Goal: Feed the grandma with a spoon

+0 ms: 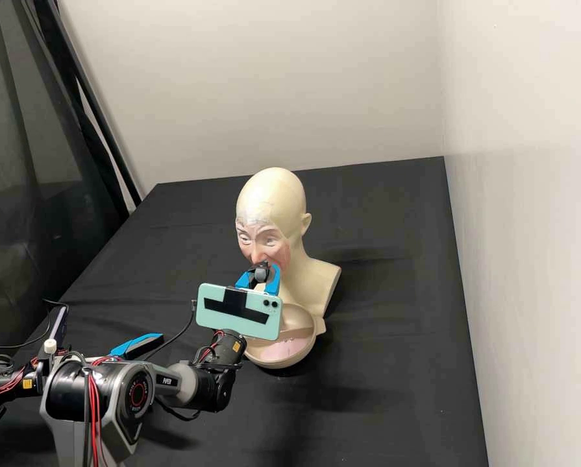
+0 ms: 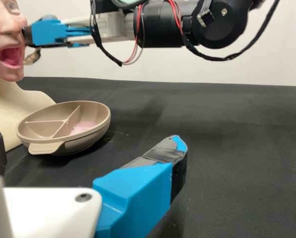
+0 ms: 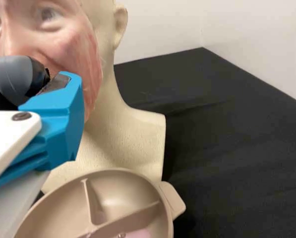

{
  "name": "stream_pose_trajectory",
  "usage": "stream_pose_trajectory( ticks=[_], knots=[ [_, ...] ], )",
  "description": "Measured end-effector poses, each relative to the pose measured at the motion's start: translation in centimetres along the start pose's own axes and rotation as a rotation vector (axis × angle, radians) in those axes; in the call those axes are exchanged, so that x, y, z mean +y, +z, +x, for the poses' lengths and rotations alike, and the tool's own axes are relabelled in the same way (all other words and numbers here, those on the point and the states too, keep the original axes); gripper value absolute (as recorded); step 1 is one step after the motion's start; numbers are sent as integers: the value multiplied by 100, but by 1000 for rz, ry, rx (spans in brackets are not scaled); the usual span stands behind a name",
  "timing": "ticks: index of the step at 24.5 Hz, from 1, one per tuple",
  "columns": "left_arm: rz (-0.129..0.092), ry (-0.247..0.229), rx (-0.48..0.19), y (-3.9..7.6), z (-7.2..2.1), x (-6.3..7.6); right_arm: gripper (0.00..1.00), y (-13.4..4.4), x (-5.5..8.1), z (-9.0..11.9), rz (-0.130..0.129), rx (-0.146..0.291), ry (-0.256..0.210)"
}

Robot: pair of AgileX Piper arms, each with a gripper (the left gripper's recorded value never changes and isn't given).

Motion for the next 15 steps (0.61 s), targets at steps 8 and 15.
stream_pose_trajectory(
  ticks=[8,15],
  knots=[
    [47,-3,-19,67,2,-14,0,60,-32,-97,-2,-26,-18],
    [75,67,-11,94,-47,7,0,86,-33,-260,-5,-29,-18]
  ],
)
